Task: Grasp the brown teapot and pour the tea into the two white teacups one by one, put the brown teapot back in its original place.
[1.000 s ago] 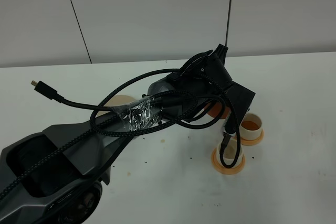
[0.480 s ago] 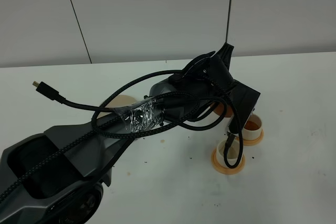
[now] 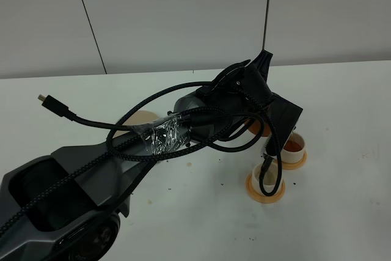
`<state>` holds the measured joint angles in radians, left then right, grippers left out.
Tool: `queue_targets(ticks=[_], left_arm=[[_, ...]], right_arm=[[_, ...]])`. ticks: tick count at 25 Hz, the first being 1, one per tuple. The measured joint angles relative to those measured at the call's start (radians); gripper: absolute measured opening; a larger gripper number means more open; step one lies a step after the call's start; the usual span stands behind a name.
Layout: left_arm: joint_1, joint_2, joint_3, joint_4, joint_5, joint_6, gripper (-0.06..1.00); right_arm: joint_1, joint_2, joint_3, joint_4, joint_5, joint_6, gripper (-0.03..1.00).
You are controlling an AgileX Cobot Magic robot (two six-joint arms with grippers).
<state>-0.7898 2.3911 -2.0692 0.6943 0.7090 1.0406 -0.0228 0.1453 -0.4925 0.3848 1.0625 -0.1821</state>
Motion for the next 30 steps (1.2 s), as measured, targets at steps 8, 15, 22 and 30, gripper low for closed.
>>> queue_targets(ticks=[8, 15, 22, 30], left_arm=[[0.000, 0.000, 0.000, 0.000, 0.000, 0.024, 0.17], [0.000, 0.000, 0.000, -0.001, 0.000, 0.032, 0.17], [-0.001, 0.000, 0.000, -0.001, 0.000, 0.042, 0.17], [-0.012, 0.000, 0.000, -0.007, 0.000, 0.055, 0.17]], right_arm=[[0.000, 0.000, 0.000, 0.000, 0.000, 0.000, 0.31], [0.000, 0.000, 0.000, 0.000, 0.000, 0.000, 0.31], [0.000, 0.000, 0.000, 0.000, 0.000, 0.000, 0.31], [0.000, 0.000, 0.000, 0.000, 0.000, 0.000, 0.31]])
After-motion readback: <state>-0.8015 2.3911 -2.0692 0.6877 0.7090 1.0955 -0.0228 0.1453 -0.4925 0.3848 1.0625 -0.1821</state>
